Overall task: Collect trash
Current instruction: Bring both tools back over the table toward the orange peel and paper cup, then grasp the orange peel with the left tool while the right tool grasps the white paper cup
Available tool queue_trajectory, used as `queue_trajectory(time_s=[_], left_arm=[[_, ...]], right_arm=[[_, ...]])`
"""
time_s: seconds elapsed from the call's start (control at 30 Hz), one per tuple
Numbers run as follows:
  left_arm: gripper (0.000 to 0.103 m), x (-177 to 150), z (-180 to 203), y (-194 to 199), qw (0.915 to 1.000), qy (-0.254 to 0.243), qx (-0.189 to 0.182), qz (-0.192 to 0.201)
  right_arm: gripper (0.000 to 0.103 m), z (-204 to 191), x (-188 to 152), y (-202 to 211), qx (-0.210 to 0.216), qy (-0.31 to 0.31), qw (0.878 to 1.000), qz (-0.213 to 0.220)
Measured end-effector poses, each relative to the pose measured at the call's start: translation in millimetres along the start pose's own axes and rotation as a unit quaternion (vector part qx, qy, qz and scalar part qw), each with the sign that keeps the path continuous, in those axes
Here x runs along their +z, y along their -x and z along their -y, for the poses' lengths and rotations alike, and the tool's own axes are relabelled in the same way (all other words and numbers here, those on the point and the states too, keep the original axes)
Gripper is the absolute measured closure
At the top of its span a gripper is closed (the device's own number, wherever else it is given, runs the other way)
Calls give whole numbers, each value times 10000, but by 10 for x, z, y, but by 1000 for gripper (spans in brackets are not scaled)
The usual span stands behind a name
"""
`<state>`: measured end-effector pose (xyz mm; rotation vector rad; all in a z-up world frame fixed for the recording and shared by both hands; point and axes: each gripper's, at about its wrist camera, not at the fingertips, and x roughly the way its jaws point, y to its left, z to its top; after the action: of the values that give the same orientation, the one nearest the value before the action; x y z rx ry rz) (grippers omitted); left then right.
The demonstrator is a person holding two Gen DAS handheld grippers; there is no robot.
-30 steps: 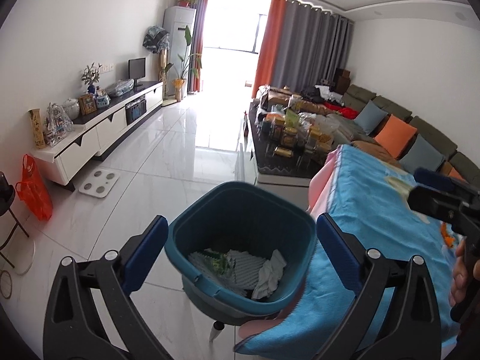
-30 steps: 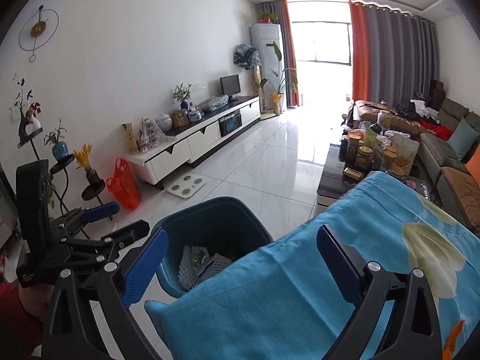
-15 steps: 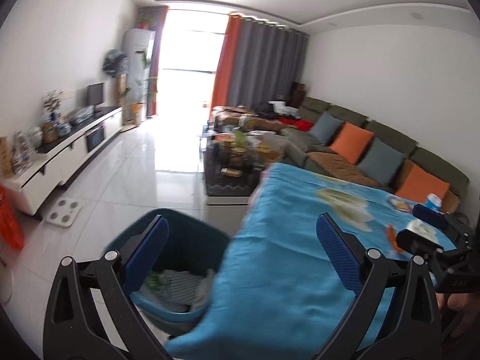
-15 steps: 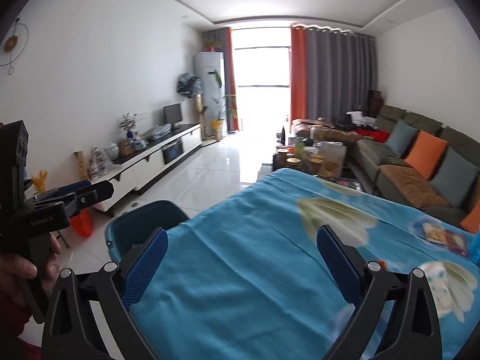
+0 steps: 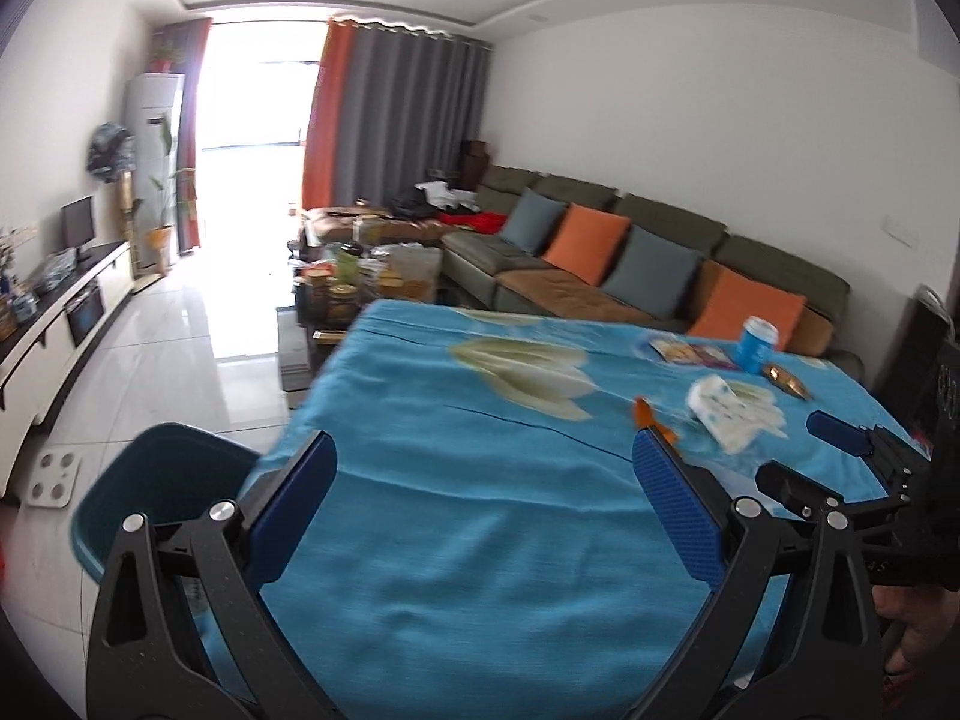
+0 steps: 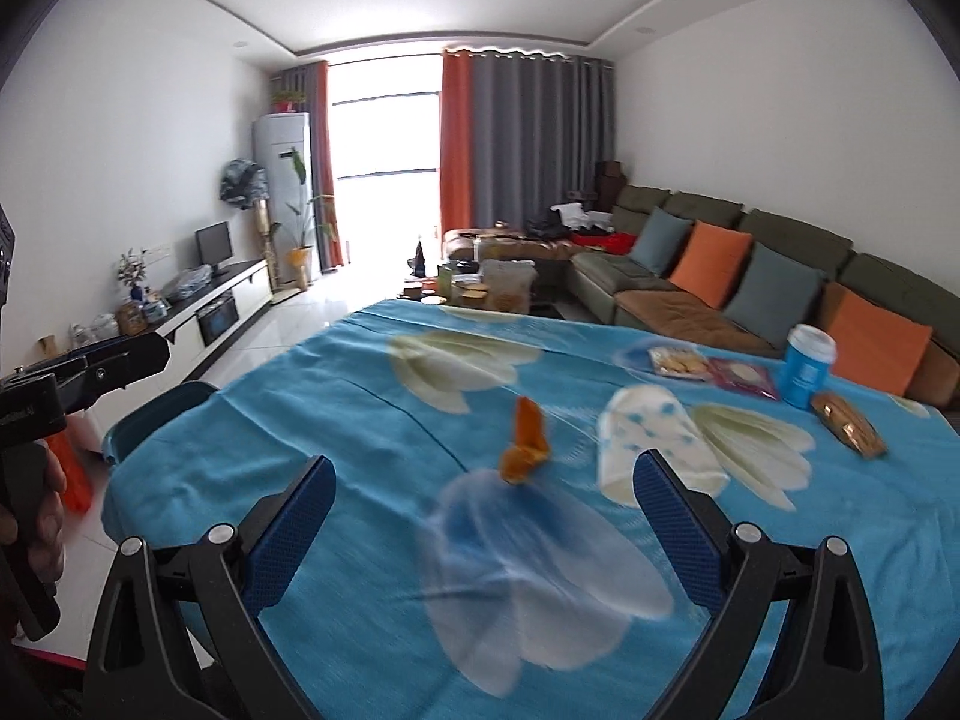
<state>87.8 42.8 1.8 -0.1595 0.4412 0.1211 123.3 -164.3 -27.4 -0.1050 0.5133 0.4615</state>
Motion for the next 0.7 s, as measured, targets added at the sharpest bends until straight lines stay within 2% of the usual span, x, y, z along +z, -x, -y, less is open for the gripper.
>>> queue_trajectory(time_s=[0.3,0.43,0.7], left_arm=[[6,-150,373,-249,9984,-224,-455,-241],[6,-165,464,-352,9974,-307,-585,-300],[6,-124,456,-570,9960,-303,-729,-427]], right_arm=[[7,318,-122,80,-577,-22,9983,-101],[7,344,-74,-54,-917,197,9953,-259],[7,324,6,-480,-1289,784,9866,-622]])
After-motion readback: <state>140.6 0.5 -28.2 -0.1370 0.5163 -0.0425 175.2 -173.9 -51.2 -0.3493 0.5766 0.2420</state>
